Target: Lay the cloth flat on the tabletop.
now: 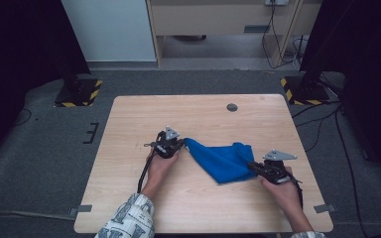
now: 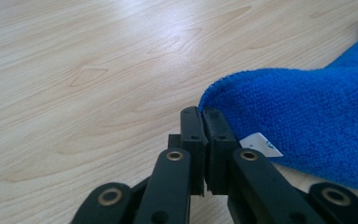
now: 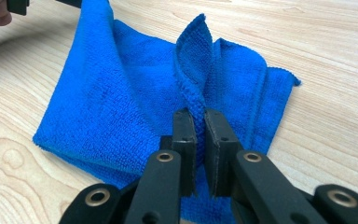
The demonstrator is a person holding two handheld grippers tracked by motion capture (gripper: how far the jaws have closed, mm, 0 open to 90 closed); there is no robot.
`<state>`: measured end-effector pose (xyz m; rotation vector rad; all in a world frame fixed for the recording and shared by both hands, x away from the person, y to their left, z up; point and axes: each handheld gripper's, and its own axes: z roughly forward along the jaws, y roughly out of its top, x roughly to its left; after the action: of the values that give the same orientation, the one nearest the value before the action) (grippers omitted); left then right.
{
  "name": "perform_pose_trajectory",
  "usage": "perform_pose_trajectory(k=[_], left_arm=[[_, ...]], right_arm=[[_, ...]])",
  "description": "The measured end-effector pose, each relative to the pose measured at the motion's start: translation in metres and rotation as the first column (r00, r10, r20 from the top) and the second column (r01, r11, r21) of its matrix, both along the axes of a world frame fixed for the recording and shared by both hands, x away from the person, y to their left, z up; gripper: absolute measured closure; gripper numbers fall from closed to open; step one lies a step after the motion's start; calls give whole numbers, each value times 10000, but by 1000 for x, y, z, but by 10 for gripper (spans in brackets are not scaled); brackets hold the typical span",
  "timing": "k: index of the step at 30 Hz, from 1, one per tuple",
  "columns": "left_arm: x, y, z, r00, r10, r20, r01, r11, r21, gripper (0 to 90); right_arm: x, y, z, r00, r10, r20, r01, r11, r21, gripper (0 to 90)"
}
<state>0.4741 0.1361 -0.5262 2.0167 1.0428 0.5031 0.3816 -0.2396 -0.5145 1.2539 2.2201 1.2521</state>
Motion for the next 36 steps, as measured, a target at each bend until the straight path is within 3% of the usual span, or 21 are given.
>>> perform_pose_trajectory(k=[9,16,23,27,30,31,32,33,36], left_arm=[[-4,-1,0,9995,-262,-148,263,9996,62,885],[-10,-7,6,9980,-630,2,630,9979,144,885],[-13,-12,6,9972,-741,-16,741,9972,80,886],[-15,-15,7,9967,-810,-3,810,9966,159,886],[-15,-14,8,9969,-791,-39,791,9967,169,886],[-15,-14,8,9969,-791,-39,791,9967,169,886],[-16,-12,9,9968,-796,-20,796,9966,228,886],[-17,-11,10,9970,-776,-25,777,9967,219,886],[-19,-9,11,9973,-730,-44,731,9971,220,887]], right_arm=[[-1,0,0,10000,-78,-4,78,10000,4,772],[5,8,5,9998,-196,-46,195,9997,-130,479],[11,25,18,10000,40,15,-40,9987,-507,371],[26,29,18,9990,-405,-191,385,9950,-919,381],[38,27,14,9975,-532,-458,476,9922,-1149,558],[38,27,14,9975,-532,-458,476,9922,-1149,558],[39,27,13,9984,-313,-464,253,9919,-1249,724],[40,27,14,9982,-245,-554,176,9923,-1225,782],[37,27,17,9987,-202,-469,151,9942,-1067,843]])
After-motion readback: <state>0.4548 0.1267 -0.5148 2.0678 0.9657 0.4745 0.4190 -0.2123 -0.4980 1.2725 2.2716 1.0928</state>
